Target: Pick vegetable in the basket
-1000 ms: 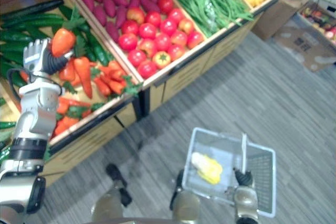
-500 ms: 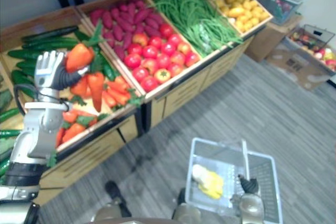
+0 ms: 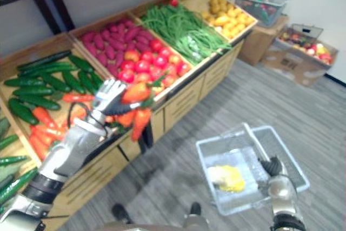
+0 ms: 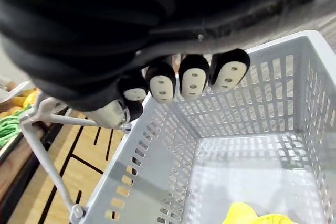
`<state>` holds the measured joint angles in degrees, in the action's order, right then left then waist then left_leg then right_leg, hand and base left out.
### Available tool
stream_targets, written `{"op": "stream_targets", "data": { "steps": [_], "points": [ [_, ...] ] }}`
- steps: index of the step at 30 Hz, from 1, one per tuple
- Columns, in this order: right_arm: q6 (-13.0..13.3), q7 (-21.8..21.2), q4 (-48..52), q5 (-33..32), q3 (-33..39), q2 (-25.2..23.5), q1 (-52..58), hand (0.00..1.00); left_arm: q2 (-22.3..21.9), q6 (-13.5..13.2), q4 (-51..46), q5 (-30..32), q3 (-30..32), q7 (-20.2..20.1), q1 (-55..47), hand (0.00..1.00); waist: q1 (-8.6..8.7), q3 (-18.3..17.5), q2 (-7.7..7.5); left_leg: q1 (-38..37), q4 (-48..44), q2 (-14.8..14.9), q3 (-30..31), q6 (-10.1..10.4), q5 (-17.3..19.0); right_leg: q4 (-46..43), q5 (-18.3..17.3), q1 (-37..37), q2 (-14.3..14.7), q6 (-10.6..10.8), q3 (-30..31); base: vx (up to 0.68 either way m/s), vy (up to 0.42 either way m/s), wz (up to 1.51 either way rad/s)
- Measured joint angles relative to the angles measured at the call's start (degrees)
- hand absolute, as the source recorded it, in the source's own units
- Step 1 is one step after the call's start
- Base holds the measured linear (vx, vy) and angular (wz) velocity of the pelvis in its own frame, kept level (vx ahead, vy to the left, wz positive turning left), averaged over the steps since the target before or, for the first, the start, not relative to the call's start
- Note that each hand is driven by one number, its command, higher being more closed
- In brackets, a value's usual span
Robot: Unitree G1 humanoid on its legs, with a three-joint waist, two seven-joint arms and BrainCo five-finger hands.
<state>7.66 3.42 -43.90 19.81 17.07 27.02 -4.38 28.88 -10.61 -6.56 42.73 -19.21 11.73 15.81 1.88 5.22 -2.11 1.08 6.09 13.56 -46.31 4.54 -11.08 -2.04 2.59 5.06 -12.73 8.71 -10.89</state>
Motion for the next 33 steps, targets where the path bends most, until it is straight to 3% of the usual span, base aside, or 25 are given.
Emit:
{"op": "stream_targets", "data": {
  "steps": [5,9,14,23,29,33],
  "points": [
    [-0.12,-1.42,8.75,-0.12,-4.95,1.31,-3.52,1.00,-4.25,-1.79,-1.63,-3.22,-6.14,-0.98,0.16,1.00,0.04,-0.37,0.68,-2.70,-0.04,-0.26,-5.54,0.66,0.69,-2.15,0.41,2.57,0.18,0.64,5.48,0.01,0.018,-0.54],
    [-0.06,-1.66,15.30,-0.22,-9.26,1.30,-5.02,1.00,-6.38,-2.80,-2.77,-4.33,-9.37,-1.88,0.39,1.00,1.02,-0.52,1.41,-3.99,-0.06,0.05,-8.98,1.22,1.18,-2.40,0.45,3.99,0.99,0.74,8.54,0.00,-0.010,-0.43],
    [-0.02,-4.23,22.35,-0.19,-15.83,1.76,-5.37,1.00,-6.81,-4.34,-2.86,-4.40,-13.98,-3.65,0.44,1.00,1.26,-0.67,1.89,-6.26,-0.41,1.18,-14.45,2.03,1.67,-2.89,0.48,5.79,2.82,0.79,13.07,0.00,-0.028,-0.49],
    [0.03,-8.53,27.99,-0.07,-22.90,5.82,-5.33,1.00,-9.53,-4.95,-2.58,-4.45,-17.35,-5.96,0.44,1.00,1.79,-0.56,2.80,-8.39,-0.44,2.37,-18.11,3.94,2.29,-3.05,0.47,5.91,4.55,0.79,15.43,0.00,-0.014,-0.22],
    [0.21,-10.96,32.65,-2.55,-26.12,6.25,-4.48,1.00,-14.49,-4.37,7.72,-4.33,-18.40,-6.50,2.42,1.00,2.68,-0.59,3.09,-8.62,-0.44,2.34,-18.42,4.32,2.60,-3.05,0.45,5.90,4.55,0.81,15.39,0.00,0.004,-0.02],
    [0.44,-12.12,34.91,-3.09,-27.43,5.89,-4.53,1.00,-20.47,-2.84,16.77,-4.04,-19.02,-6.43,3.62,1.00,2.73,-0.59,3.08,-9.10,-0.43,2.27,-18.76,4.48,2.73,-3.04,0.44,5.73,4.58,0.82,15.58,-0.02,0.005,-0.03]
  ]
}}
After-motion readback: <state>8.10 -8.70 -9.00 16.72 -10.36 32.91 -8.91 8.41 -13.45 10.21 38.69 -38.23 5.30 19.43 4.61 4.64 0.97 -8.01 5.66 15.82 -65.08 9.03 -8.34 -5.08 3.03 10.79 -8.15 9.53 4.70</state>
